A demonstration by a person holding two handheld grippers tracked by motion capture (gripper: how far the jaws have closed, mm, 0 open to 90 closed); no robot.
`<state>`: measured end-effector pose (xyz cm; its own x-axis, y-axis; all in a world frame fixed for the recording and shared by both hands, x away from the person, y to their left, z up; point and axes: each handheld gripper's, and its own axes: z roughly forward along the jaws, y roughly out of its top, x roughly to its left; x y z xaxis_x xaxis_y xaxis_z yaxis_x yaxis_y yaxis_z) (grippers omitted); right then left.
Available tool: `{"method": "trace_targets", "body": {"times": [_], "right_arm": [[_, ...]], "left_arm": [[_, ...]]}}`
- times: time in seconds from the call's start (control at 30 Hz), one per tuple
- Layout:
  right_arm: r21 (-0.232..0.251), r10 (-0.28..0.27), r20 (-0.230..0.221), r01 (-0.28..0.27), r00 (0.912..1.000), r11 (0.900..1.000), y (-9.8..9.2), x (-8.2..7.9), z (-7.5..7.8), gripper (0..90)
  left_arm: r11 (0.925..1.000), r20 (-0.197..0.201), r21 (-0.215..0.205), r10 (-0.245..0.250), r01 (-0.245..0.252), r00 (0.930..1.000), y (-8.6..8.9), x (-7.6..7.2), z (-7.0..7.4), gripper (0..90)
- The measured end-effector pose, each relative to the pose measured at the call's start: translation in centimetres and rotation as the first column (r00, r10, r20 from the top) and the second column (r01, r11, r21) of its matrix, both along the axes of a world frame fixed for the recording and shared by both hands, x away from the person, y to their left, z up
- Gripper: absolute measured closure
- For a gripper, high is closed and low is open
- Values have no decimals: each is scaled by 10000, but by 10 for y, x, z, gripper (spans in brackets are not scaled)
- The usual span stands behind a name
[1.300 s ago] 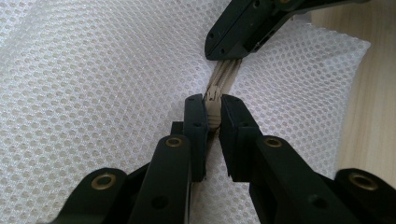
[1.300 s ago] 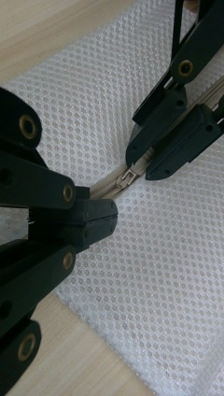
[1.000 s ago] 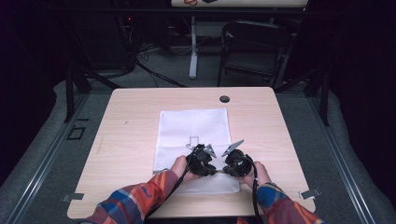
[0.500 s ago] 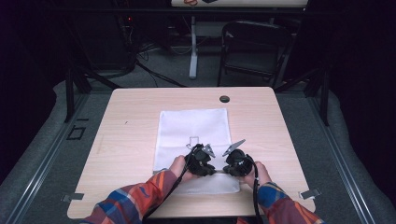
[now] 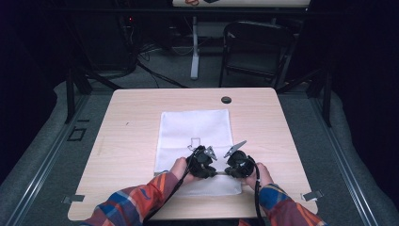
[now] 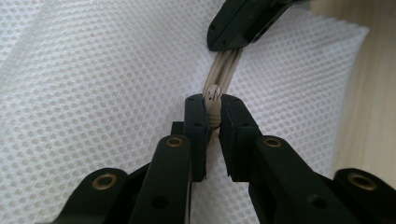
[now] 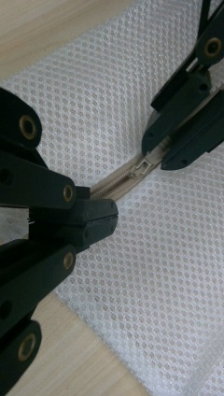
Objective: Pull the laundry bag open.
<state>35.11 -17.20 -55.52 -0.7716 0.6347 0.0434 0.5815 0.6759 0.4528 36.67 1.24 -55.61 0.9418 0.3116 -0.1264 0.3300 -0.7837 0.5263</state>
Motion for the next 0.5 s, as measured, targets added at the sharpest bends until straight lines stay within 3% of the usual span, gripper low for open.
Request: {"method": "trace_targets", "body": {"times": [0.2,0.27,0.5], "right_arm": [[17,-53,-17,53,10000,10000,-1,1,0,900],[32,-60,-10,61,10000,10000,0,1,0,900],[183,-28,-42,29,10000,9998,-2,1,-1,900]], "left_arm": [[9994,-323,-228,257,-265,9991,19,1,0,812],[9997,-163,-130,189,-191,9997,18,-1,1,812],[9996,-253,-166,229,-233,9994,18,-1,0,813]]}}
